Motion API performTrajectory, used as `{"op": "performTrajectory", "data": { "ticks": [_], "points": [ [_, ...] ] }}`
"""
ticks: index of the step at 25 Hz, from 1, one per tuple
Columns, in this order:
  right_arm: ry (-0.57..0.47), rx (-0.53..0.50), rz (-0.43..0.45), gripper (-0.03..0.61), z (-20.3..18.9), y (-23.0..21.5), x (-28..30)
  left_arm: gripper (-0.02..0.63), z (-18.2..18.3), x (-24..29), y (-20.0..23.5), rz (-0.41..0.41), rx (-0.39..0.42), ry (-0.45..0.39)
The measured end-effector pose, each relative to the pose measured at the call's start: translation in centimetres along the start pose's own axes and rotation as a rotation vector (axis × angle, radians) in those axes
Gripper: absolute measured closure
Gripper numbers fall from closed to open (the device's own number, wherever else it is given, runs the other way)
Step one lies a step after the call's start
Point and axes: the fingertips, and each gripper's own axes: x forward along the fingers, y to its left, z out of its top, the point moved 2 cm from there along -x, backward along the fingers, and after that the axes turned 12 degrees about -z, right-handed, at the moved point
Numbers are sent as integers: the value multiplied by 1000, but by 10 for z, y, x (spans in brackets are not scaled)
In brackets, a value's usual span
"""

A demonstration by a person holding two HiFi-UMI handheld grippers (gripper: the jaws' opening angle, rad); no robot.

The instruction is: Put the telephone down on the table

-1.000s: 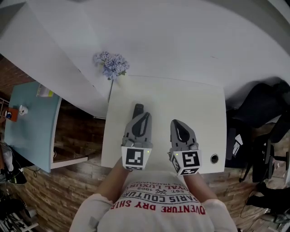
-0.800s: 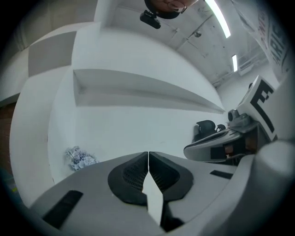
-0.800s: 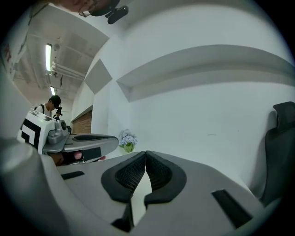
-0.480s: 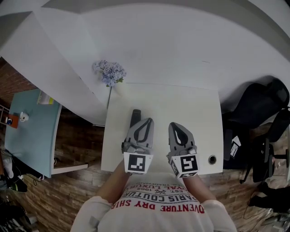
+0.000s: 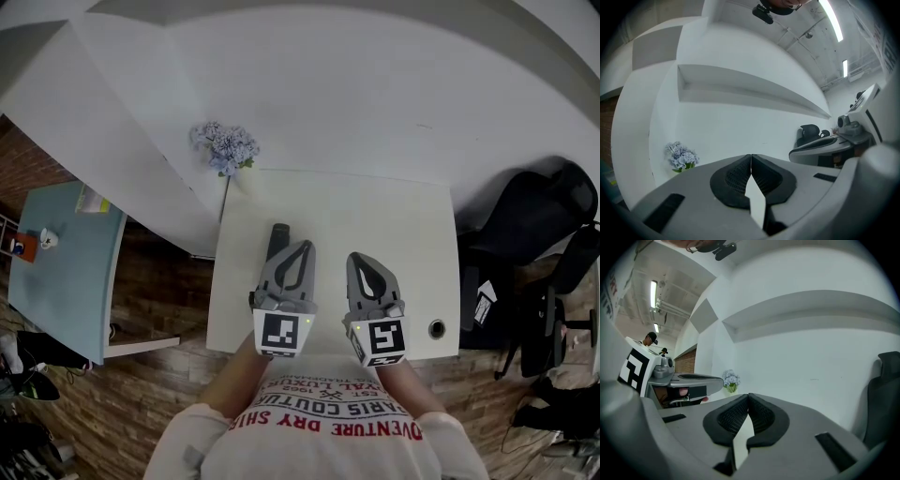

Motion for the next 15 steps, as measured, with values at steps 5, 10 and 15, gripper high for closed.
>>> {"op": "performTrajectory", "data": {
  "ticks": [5, 10, 15],
  "points": [
    [11, -4, -4, 554, -3, -5, 2, 589, 0, 6, -3, -6, 0, 15],
    [23, -3, 0, 554, -6, -5, 3, 589, -6, 7, -3, 4, 6, 60],
    [34, -3, 17, 554, -10, -2, 4, 589, -11, 6, 3, 23, -23, 76]
  ]
}}
